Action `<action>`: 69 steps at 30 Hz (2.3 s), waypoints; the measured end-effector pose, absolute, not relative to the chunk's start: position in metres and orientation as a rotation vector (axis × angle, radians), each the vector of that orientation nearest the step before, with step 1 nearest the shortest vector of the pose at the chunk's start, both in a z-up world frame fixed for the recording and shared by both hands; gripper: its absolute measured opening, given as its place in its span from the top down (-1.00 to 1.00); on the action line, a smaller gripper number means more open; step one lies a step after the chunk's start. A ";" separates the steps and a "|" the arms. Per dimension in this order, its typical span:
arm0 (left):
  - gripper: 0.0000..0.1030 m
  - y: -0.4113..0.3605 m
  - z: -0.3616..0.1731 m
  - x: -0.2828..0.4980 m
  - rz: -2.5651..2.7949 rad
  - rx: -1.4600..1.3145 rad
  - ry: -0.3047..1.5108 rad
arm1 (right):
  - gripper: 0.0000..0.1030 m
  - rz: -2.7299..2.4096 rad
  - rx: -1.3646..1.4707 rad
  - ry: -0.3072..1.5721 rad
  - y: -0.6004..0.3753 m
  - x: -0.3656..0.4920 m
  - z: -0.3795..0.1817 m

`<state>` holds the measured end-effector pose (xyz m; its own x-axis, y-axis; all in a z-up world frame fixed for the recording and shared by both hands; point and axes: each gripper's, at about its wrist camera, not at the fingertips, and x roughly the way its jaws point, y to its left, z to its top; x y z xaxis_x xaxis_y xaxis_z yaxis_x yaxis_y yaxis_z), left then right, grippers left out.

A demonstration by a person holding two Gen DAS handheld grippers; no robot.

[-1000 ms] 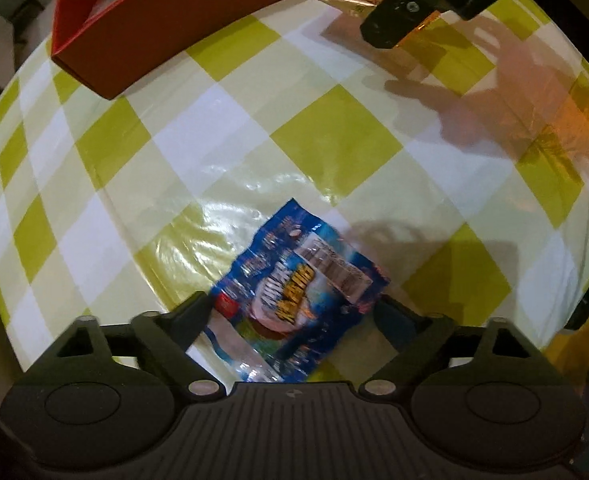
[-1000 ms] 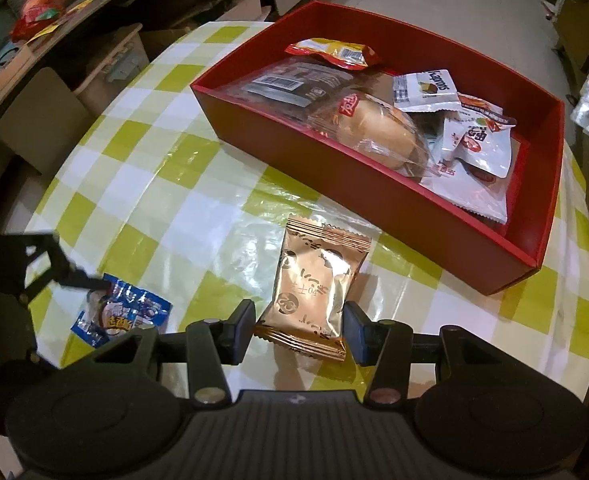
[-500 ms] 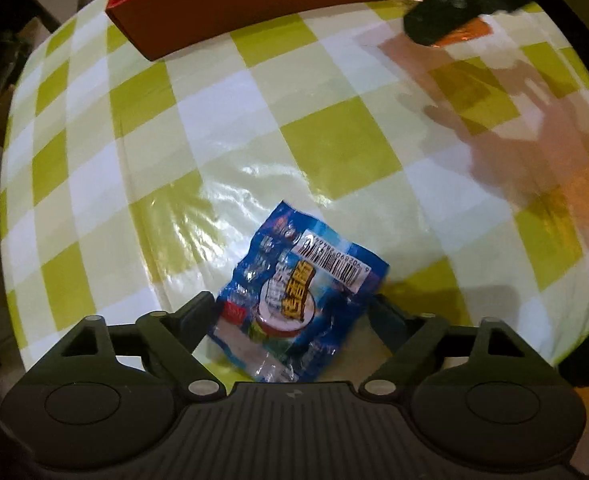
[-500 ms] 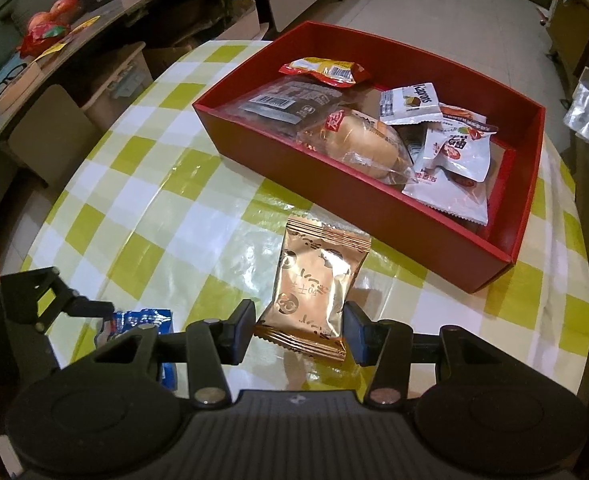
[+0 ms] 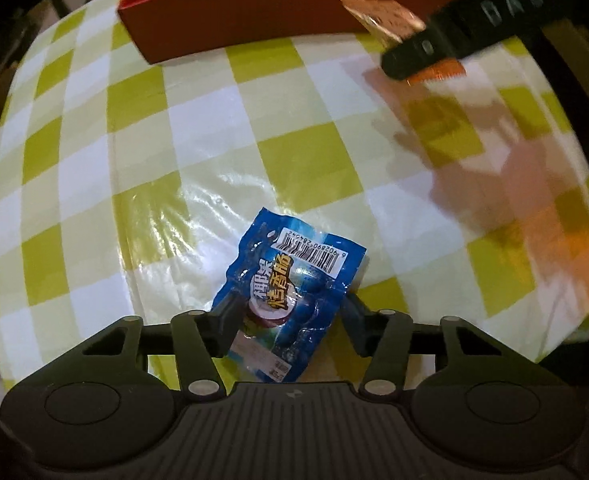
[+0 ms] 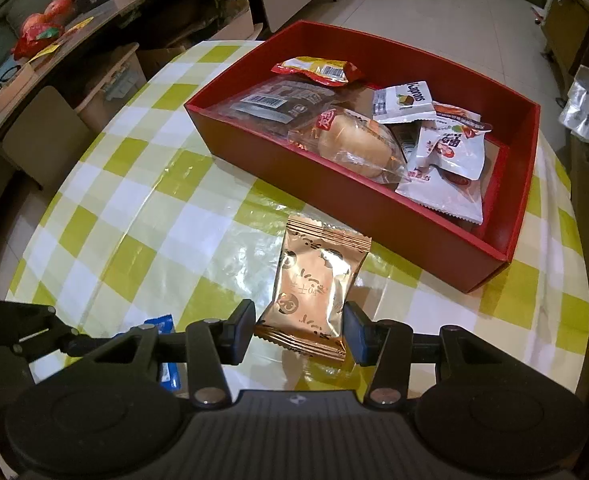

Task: Organize snacks
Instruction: 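Lift and carry both held packets over the red box, then lower both packets into the red box and open both grippers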

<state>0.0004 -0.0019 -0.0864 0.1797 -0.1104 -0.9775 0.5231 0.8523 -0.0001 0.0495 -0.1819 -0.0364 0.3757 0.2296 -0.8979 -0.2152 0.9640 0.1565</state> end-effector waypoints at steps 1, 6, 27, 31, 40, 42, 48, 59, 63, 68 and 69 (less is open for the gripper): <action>-0.18 -0.001 -0.086 0.003 -0.462 0.350 1.328 | -0.12 0.285 0.012 1.152 -0.182 0.049 -0.037; -0.44 -0.007 -0.090 0.017 -0.433 0.301 1.345 | -0.12 0.283 0.022 1.149 -0.184 0.048 -0.036; -0.48 -0.032 -0.097 0.041 -0.366 0.307 1.305 | -0.12 0.258 0.012 1.149 -0.189 0.050 -0.040; -0.48 -0.030 -0.084 0.041 -0.333 0.277 1.251 | -0.12 0.255 0.004 1.129 -0.187 0.050 -0.035; -0.48 -0.044 -0.053 0.041 -0.313 0.267 1.152 | -0.12 0.240 0.009 1.054 -0.189 0.054 -0.013; -0.48 -0.046 -0.046 0.044 -0.309 0.259 1.125 | -0.12 0.230 0.018 1.037 -0.193 0.057 -0.008; -0.48 -0.054 -0.033 0.062 -0.284 0.249 1.058 | -0.12 0.190 0.048 0.992 -0.204 0.068 0.004; -0.48 -0.070 -0.011 0.101 -0.267 0.200 0.969 | -0.12 0.102 0.104 0.933 -0.230 0.093 0.016; -0.48 -0.078 -0.007 0.118 -0.264 0.183 0.945 | -0.12 0.076 0.110 0.916 -0.237 0.105 0.017; -0.49 -0.091 -0.004 0.144 -0.255 0.168 0.919 | -0.12 0.046 0.103 0.921 -0.243 0.123 0.009; -0.49 -0.093 -0.004 0.149 -0.255 0.162 0.919 | -0.12 0.037 0.096 0.924 -0.244 0.127 0.007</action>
<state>0.1488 -0.0929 -0.0043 0.5797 -0.1478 -0.8013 0.2856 0.9579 0.0300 0.1271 -0.2435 0.0070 0.6023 0.0729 -0.7950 0.0098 0.9951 0.0987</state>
